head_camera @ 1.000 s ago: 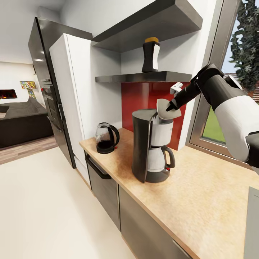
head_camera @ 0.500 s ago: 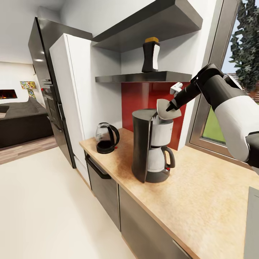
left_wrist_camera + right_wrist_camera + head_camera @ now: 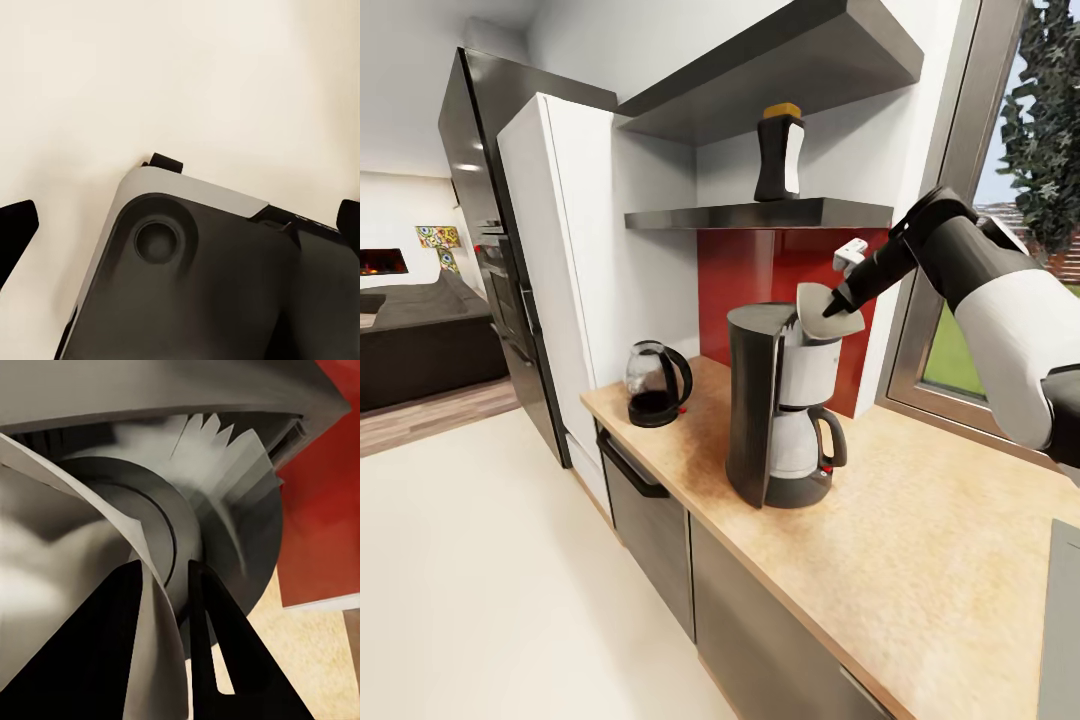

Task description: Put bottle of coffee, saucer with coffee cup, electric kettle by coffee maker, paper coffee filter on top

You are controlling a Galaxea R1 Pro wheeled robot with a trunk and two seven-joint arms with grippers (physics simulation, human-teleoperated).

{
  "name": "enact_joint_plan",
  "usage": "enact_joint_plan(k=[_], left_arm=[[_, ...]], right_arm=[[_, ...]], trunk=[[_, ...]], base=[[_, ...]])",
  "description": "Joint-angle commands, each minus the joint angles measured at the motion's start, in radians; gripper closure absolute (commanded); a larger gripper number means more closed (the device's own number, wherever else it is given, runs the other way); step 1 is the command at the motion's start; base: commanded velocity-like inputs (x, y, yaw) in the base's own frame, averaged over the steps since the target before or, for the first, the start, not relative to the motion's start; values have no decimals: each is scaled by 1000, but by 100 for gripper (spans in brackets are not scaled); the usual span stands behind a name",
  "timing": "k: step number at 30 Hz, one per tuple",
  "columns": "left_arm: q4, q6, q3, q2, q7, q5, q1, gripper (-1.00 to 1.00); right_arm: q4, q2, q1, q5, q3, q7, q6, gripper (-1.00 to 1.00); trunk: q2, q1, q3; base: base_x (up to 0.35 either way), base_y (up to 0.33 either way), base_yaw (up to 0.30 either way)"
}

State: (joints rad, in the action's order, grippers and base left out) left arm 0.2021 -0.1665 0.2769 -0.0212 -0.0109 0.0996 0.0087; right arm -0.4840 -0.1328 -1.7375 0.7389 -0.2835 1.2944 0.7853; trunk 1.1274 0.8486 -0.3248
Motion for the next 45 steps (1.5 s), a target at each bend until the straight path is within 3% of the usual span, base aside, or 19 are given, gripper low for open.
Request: enact_joint_plan(k=[1, 45], left_arm=[[2, -1, -2, 0, -1, 10, 1, -100], [2, 0, -2, 0, -1, 9, 1, -100]], right_arm=[[-1, -1, -1, 3, -3, 7, 9, 100], [1, -1, -1, 3, -3, 6, 9, 100]], trunk=[[1, 0, -1], [1, 0, -1]], base=[[0, 0, 0], [31, -5, 0]])
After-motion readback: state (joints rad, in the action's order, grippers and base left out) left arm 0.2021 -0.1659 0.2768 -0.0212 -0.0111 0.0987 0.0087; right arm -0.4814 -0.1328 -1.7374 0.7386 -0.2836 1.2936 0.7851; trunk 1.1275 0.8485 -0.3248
